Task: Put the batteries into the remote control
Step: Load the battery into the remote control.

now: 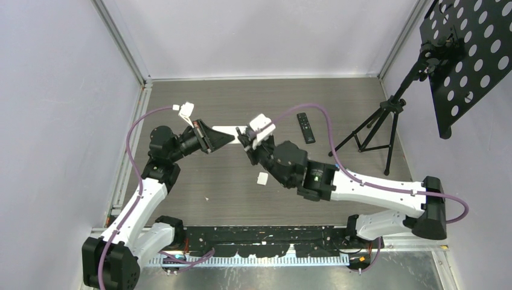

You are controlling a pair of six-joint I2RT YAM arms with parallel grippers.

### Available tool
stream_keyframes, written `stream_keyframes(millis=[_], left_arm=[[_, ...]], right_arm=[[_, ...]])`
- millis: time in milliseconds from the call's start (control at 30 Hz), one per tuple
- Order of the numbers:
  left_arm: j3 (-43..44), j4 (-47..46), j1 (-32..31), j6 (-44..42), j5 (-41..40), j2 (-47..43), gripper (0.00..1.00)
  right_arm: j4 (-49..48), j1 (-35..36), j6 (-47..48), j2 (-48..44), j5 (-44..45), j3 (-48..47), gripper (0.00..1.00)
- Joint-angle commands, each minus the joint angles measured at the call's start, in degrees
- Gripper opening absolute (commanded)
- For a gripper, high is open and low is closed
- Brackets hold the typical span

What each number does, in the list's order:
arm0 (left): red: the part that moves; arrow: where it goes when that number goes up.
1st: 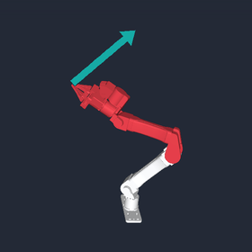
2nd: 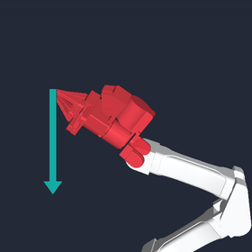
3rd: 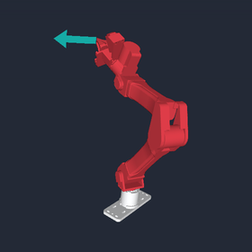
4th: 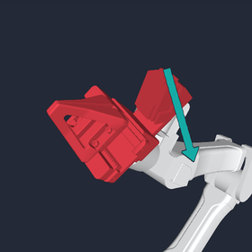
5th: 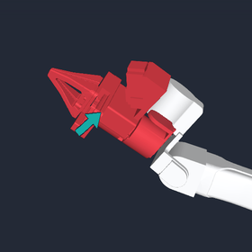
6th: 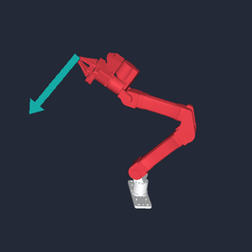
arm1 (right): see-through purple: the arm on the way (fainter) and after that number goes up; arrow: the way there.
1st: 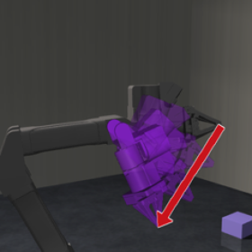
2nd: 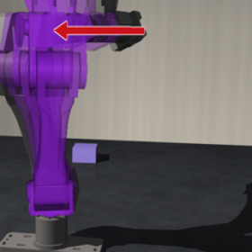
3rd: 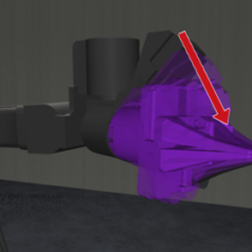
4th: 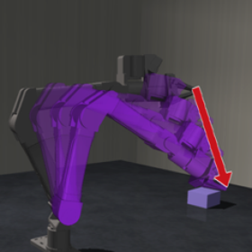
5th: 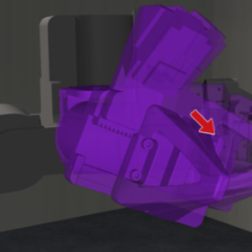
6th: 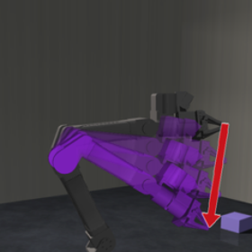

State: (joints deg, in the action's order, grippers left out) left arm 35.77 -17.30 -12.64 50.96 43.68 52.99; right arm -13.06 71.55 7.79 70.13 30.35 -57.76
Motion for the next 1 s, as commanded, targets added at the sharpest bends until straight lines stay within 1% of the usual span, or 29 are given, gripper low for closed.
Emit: stream_keyframes(millis=[0, 67, 167, 267, 367, 467, 633, 800, 967], left_arm=[[0.55, -2.46, 0.06, 6.35, -0.62, 0.01, 0.0], [0.09, -2.31, 0.07, 10.66, -1.21, 0.8, 0.0], [-1.31, -4.91, 0.08, 16.3, -1.52, 1.48, 0.0], [-2.1, -4.2, 0.06, 18.19, -2.37, 1.56, 0.0], [-3.44, -5.1, 0.05, 19.07, -2.95, 1.79, 0.0], [-5.26, -6.4, 0.07, 19.71, -3.14, 2.26, 0.0], [-7.55, -9.77, 0.08, 21.42, -3.43, 3.1, 0.0], [-7.82, -10.3, 0.05, 21.5, -3.26, 3.41, 0.0], [-7.69, -10.68, 0.08, 21.47, -3.16, 3.33, 0.0]], right_arm=[[24.62, -0.27, -15.82, 4.57, 6.57, -16.47, 0.0], [31.54, -0.27, -20.26, 6.05, 4.93, -20.98, 0.0], [39.78, -0.82, -28.13, 7.35, 6.58, -25.79, 0.0], [50.52, -3.89, -37.0, 9.66, 4.88, -30.99, 0.0], [58.15, -7.93, -42.31, 11.97, -1.18, -33.45, 0.0], [59.57, -11.14, -44.26, 12.68, -7.64, -32.17, 0.0], [59.53, -13.1, -44.88, 14.72, -12.69, -31.72, 0.0], [58.29, -13.63, -44.3, 16.66, -15.65, -31.97, 0.02], [58.36, -13.85, -43.92, 18.1, -15.68, -32.15, 0.05]])
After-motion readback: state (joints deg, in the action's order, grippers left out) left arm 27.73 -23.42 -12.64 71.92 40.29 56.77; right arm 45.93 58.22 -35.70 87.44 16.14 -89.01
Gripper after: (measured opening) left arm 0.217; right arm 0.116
